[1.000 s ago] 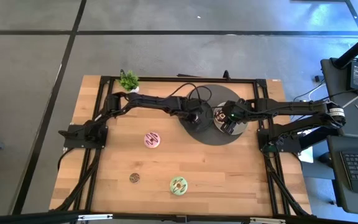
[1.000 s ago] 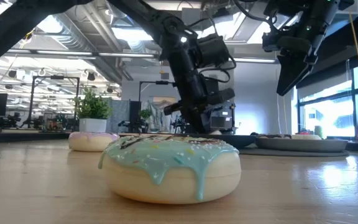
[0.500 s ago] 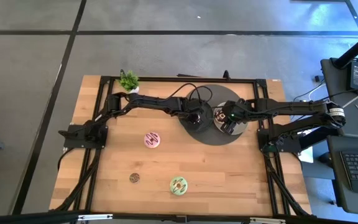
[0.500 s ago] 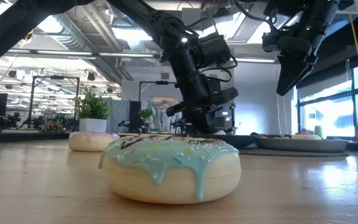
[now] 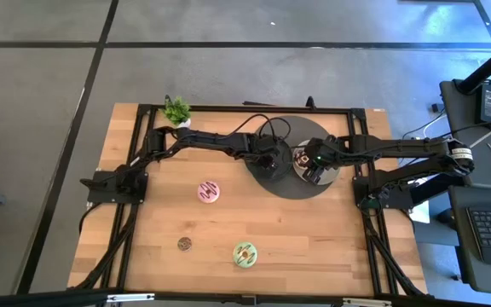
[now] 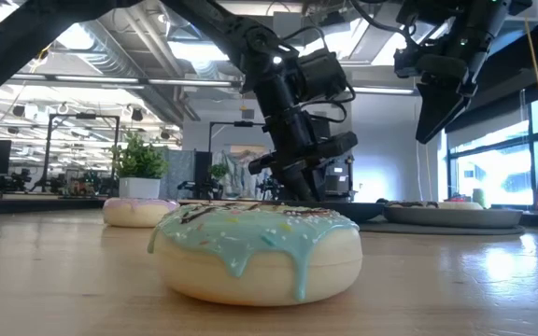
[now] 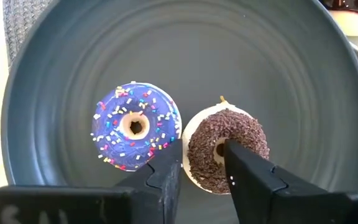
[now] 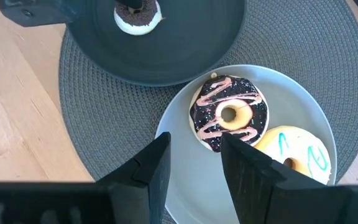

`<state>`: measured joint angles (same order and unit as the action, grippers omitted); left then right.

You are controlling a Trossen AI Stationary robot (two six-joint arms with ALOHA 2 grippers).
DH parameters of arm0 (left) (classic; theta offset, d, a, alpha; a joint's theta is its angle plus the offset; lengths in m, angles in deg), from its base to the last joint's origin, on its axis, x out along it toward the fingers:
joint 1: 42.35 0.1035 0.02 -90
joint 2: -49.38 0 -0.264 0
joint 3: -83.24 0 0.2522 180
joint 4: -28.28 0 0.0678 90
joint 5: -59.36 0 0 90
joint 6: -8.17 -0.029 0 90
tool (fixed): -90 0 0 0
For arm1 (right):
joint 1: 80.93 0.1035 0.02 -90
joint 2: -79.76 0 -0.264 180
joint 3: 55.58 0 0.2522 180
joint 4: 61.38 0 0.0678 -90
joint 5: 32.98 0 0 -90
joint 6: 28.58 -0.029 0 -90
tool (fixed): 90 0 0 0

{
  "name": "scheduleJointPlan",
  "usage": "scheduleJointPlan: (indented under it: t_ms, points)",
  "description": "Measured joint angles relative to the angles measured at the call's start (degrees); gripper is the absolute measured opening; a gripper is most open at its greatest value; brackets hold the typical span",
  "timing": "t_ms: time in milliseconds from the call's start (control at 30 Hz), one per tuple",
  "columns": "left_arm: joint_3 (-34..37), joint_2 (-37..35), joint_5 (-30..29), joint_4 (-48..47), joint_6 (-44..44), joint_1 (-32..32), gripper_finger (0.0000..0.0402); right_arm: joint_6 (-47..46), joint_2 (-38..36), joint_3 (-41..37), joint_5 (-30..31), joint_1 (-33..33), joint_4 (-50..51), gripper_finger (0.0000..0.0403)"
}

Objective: Pick & Place donuts
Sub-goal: Put the small black donut on the black plate, then put the large purple donut on the gray plate

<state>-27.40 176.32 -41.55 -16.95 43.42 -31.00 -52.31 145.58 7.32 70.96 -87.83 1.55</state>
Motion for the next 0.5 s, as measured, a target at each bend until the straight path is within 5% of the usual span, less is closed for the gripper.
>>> scheduleJointPlan:
  t_ms: [500]
  points:
    - [-0.5,-1.8,0.9,-0.2,-0.2,0.0,0.0134,0.1,0.0,0.0,0.0,0.0,0.0,0.0143]
